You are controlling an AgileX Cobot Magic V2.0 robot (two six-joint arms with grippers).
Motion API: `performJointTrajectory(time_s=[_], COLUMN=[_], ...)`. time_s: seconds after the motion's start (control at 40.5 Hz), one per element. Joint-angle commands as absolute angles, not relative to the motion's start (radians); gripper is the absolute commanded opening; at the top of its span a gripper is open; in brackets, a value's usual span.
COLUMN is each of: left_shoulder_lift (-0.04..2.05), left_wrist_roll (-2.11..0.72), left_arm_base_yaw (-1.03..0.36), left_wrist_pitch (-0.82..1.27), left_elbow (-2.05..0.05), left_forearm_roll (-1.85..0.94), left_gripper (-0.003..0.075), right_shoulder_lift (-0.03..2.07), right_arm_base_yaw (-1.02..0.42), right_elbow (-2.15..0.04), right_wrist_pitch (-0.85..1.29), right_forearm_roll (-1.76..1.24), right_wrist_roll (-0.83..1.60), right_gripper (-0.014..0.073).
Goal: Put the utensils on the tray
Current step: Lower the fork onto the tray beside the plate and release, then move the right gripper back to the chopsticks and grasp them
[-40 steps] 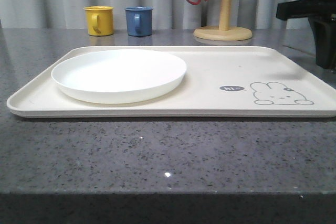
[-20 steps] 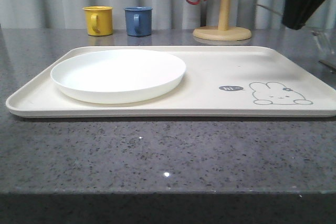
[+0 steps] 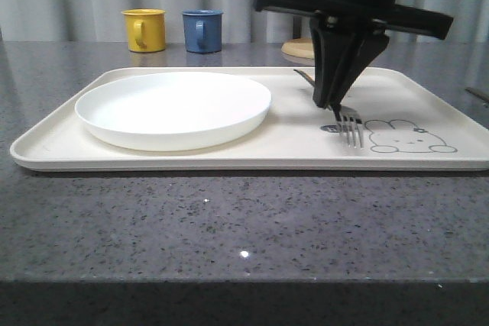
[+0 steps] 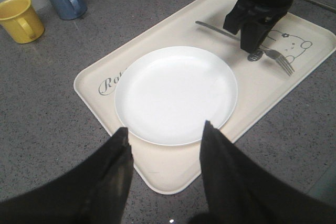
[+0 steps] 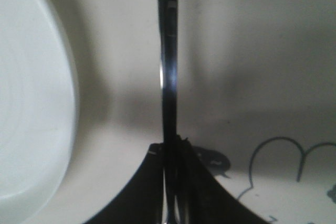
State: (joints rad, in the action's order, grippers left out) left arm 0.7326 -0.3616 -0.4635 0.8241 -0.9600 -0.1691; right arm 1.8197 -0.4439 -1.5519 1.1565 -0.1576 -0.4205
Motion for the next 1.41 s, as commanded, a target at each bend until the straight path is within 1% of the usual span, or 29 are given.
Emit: performJointTrajectory(time_s=[0.0,0.222,0.272,0.346,0.445,0.519,0.791,0.89,1.013,1.087,1.161,1.384], left_shoulder_lift=[0.729,0.729,0.729,0.729,0.729,0.729,0.729,0.729,0.729,0.729,0.729,0.729], left_wrist_roll=[-0.356,-0.356,-0.356,-0.356,-0.356,-0.356,-0.356,-0.356,-0.356,-0.356,-0.356,-0.356], left_arm_base_yaw=[-0.471,-0.471,-0.471,-0.471,-0.471,-0.471,-0.471,-0.471,-0.471,-0.471,-0.471,-0.471], left_wrist_pitch=[0.751,0.751,0.751,0.751,0.751,0.751,0.751,0.751,0.751,0.751,0.751,0.751], left_elbow=[-0.984,-0.984,-0.984,-0.984,-0.984,-0.984,-0.984,-0.984,-0.984,-0.984,-0.984,-0.984], left_forearm_roll=[-0.183,-0.183,-0.183,-0.183,-0.183,-0.183,-0.183,-0.183,-0.183,-0.183,-0.183,-0.183], left_gripper=[0.0292,0.0292,0.0292,0.0292,0.0292,0.0292,0.0292,0.0292,0.0292,0.0292,0.0292,0.0292], right_shoulder_lift=[1.789,1.799,1.799,1.799,1.799,1.797,1.722,1.656,1.572,1.534,1.512,1.503], right_arm_base_yaw=[-0.444,-0.444,-0.444,-0.444,-0.444,-0.444,-0.444,-0.443,-0.426,-0.394,-0.344,-0.161], right_elbow=[-1.583,-1.583,-1.583,-1.583,-1.583,-1.583,-1.588,-1.588,-1.584,-1.581,-1.57,-1.45], right_wrist_pitch=[1.117,1.113,1.113,1.113,1.108,1.091,1.062,1.109,1.222,1.294,1.33,1.303], right_forearm_roll=[-0.171,-0.173,-0.172,-0.173,-0.173,-0.173,-0.106,-0.007,0.154,0.227,0.239,0.123], right_wrist_roll=[-0.445,-0.452,-0.452,-0.452,-0.452,-0.452,-0.435,-0.435,-0.435,-0.433,-0.397,-0.234], right_gripper=[0.0007,0.0011,0.0031,0.0106,0.0241,0.029,0.0291,0.0291,0.0291,0.029,0.029,0.029])
